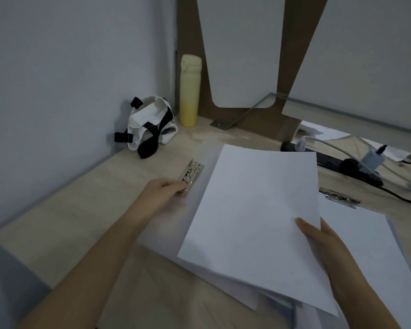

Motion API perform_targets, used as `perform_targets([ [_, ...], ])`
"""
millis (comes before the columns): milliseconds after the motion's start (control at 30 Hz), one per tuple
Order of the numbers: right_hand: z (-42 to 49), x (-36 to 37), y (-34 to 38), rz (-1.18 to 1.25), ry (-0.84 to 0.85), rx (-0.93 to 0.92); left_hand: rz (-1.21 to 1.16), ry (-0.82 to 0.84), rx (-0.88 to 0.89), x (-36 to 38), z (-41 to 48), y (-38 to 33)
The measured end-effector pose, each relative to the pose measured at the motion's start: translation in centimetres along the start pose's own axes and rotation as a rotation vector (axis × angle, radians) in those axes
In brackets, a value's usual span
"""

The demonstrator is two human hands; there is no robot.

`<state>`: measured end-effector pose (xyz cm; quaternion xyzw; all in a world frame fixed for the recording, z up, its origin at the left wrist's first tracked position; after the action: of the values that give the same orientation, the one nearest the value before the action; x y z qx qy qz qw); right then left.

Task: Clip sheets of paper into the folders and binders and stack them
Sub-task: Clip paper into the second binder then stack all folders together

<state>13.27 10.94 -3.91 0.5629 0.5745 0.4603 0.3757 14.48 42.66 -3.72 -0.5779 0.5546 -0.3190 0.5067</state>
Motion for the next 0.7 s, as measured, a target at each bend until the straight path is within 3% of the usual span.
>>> perform_targets([
  [100, 0.4, 0.2, -0.5, -0.017, 0.034, 0.024, -0.187, 0.226, -0.115, 0.6, -1.6, 2.1],
  [267, 0.7, 0.8, -1.9, -0.048, 0.072, 0.053, -0.130, 0.273, -0.139, -0.1, -2.2, 4.2],
  [433, 0.5, 0.6, -2.4, -0.050, 0.086, 0.055, -0.225, 0.314, -0.102, 0.9, -3.1, 4.3],
  [700, 0.5, 0.3, -2.7, -0.045, 0.062, 0.051, -0.219, 0.210, -0.049, 0.8, -3.6, 4.1],
])
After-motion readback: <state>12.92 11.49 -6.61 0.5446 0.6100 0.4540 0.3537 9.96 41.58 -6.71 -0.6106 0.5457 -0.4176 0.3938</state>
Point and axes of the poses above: each hand's wrist, its own z-axis towards the middle knuckle, its own x-axis out of the palm, y = z × x, the point moved 6 cm from there along z, towards the middle knuckle, and after that the axes turned 5 degrees about y, right-handed, at the moved point
